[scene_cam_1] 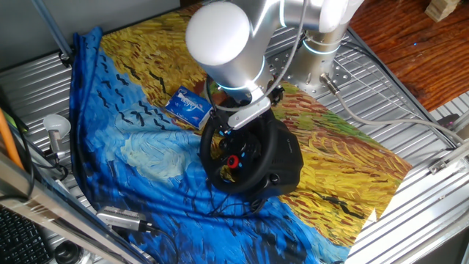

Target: Rotate the steering wheel 90 degrees counterclockwise

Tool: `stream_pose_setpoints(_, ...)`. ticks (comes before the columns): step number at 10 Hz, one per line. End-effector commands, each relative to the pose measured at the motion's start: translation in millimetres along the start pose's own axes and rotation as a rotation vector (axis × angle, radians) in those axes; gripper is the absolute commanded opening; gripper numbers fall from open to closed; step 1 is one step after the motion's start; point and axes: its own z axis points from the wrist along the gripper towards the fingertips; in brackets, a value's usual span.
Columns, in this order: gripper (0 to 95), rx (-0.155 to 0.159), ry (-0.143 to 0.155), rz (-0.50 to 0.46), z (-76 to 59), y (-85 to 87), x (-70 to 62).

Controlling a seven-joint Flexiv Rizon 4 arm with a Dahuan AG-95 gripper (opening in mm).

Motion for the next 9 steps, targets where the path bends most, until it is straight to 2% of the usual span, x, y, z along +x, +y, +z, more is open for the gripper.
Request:
stream_pose_setpoints(1,38.0,0.002,-0.001,-0.002,-3.4,1.1,1.5)
stream_pose_setpoints(4,38.0,0.007,0.002,-0.003,-6.9,-1.2,0.2)
stream_pose_setpoints(5,19.0,0.008,0.005,-0.003,-6.9,-1.3,0.3)
stream_pose_setpoints(6,19.0,0.010,0.007,-0.004,-6.9,-1.3,0.3)
stream_pose_setpoints(7,0.0,0.017,0.008,-0.015,-6.5,-1.8,0.5)
stream_pose_setpoints(8,0.0,0.029,0.005,-0.030,-5.9,-2.7,0.8)
stream_pose_setpoints(9,0.0,0.067,0.001,-0.055,-4.8,-4.2,1.2)
